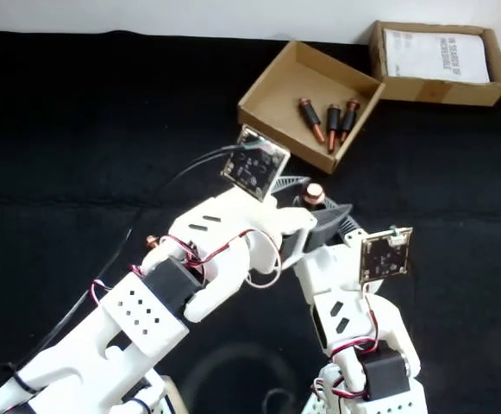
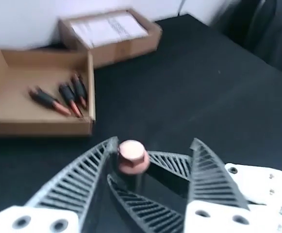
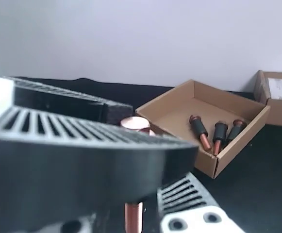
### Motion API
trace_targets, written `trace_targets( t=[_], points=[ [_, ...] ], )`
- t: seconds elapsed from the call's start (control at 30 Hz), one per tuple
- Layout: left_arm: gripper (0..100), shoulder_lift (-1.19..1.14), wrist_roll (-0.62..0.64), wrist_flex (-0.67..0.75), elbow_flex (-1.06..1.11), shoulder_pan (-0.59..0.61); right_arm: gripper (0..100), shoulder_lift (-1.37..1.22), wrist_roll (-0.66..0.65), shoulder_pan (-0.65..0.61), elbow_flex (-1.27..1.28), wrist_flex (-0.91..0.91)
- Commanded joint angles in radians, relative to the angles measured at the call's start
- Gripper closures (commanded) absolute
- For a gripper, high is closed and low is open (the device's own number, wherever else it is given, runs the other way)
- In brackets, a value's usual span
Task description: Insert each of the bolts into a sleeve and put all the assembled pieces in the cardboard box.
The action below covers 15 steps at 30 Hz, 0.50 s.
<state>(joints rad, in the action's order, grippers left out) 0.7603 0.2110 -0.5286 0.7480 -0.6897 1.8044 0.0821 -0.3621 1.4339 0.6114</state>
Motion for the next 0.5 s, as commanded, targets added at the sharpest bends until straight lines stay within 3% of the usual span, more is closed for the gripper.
trace_targets(
  t=[0.0,0.13,0.3,0.47],
  points=[
    [74,0.019,0.002,-0.118,-0.104,0.001,99.1,-0.002,-0.012,0.019,-0.031,-0.022],
    [74,0.054,0.002,-0.224,-0.171,0.007,99.1,-0.002,-0.008,0.021,-0.030,-0.022],
    [74,0.189,-0.005,-0.247,-0.188,0.027,99.1,-0.004,-0.006,0.021,-0.030,-0.022],
    [76,0.341,-0.005,-0.301,-0.180,0.114,99.1,-0.004,-0.006,0.022,-0.035,-0.022]
  ],
)
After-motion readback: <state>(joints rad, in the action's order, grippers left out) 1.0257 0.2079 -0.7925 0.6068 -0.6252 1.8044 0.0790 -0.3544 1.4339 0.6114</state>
